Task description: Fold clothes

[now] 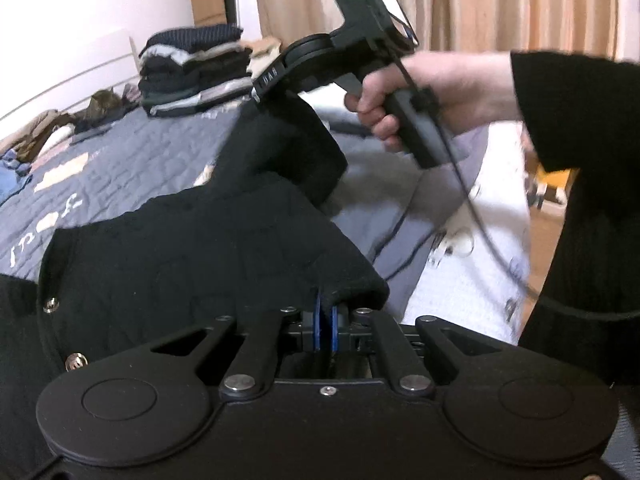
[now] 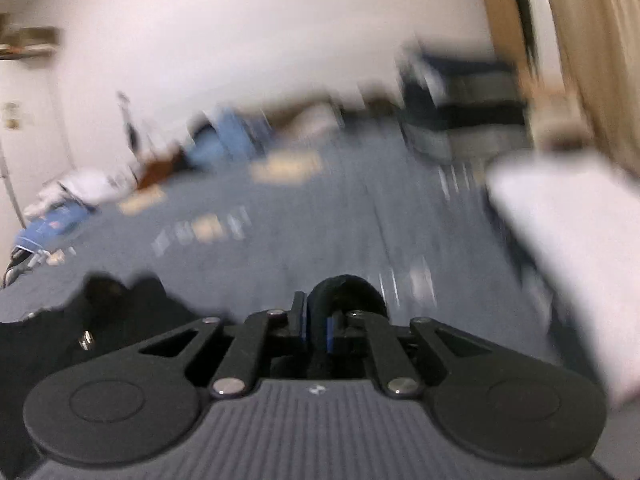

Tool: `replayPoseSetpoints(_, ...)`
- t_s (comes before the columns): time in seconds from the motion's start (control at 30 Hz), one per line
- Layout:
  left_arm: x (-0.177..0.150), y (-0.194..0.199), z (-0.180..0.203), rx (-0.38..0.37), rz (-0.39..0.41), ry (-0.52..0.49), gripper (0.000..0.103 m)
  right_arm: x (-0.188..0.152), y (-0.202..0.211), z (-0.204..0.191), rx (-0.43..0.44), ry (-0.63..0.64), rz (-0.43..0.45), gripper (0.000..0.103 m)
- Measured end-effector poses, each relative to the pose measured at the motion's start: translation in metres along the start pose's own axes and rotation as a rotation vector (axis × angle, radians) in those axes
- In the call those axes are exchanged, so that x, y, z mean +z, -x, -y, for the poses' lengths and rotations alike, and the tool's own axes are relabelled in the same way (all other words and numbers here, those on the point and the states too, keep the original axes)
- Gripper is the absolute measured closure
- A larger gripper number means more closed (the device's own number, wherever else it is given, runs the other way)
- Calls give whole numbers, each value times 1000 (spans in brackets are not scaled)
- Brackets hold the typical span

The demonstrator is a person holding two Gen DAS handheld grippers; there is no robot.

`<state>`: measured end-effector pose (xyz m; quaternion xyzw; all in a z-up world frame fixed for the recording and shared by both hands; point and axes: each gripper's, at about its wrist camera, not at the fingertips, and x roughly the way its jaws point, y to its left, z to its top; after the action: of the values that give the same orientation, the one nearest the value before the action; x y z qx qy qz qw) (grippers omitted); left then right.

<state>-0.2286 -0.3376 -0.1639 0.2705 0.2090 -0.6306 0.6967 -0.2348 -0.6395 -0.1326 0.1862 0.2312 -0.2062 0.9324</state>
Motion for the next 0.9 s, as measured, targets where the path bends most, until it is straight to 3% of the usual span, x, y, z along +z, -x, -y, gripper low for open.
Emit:
replayPoseSetpoints(0.13,2,3,-5,14,24,19,96,8,3,27,86,-164,-91,88)
replayPoseSetpoints(0.23,5,6,-6,28,44,14,91,10,12,36,129,-195,-140,74)
replayPoseSetpoints(0.3,5,5,-4,41,48,9,67,8,18,38,163,-192,-164,65)
replayPoseSetpoints(0.4,4,4,2,57,56,-15,59,-1,24,31,176,-163,-210,60)
replayPoseSetpoints(0.67,3,0,11,84,91,-77,59,-18,33,30,192,-140,-273,58)
replayPoseSetpoints(0.73,1,-3,15,90,90,-101,64,-20,29,33,199,-188,-270,59)
replayPoseSetpoints(0.77,1,-5,16,88,87,-105,81,-21,27,35,200,-223,-272,63)
replayPoseSetpoints(0.8,0,-6,17,86,83,-108,89,-22,25,37,200,-258,-273,66)
replayPoseSetpoints(0.87,0,-7,16,67,66,-113,96,-24,20,40,189,-306,-283,94)
replayPoseSetpoints(0.9,0,-7,15,57,57,-115,97,-25,18,41,166,-321,-276,94)
